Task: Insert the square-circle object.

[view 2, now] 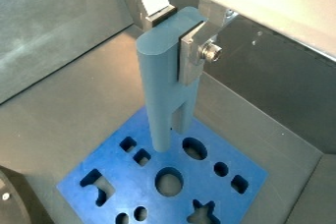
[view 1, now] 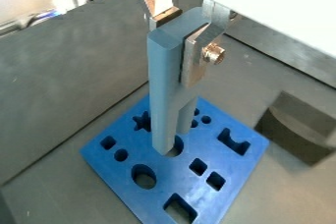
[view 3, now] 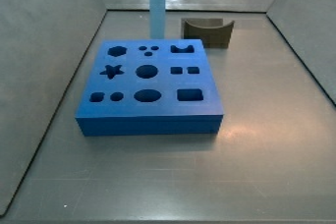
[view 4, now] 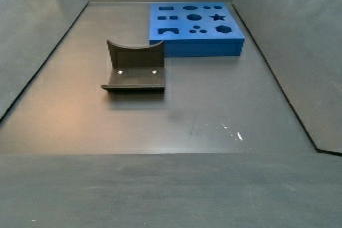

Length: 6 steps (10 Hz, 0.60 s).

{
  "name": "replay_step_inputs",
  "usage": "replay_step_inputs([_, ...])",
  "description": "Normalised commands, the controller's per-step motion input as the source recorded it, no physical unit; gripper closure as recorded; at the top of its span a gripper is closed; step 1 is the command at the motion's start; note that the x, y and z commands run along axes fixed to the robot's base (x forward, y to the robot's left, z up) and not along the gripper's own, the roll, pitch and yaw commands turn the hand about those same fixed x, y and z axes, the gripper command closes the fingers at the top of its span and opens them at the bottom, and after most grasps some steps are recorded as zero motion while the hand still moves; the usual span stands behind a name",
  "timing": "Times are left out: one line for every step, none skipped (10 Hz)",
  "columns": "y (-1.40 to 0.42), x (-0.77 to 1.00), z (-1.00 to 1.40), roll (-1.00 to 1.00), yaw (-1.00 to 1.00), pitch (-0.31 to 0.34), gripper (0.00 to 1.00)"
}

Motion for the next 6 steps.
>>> replay_step_inputs([-0.17,-0.14,0.00,0.08,-0.84,0.000,1.00])
replay_step_inputs([-0.23,-0.19,0.00,0.08,-0.77,0.000,1.00])
replay_step_inputs([-0.25,-0.22,0.00,0.08,-0.73,0.003,1.00])
replay_step_inputs([-0.23,-0.19,-0.05,0.06,-0.78,0.000,1.00])
replay_step_inputs([-0.18,-0.15,-0.06,0.05,-0.83,0.000,1.00])
replay_step_inputs([-0.03,-0.15,-0.22,0.00,-0.93,0.000,1.00])
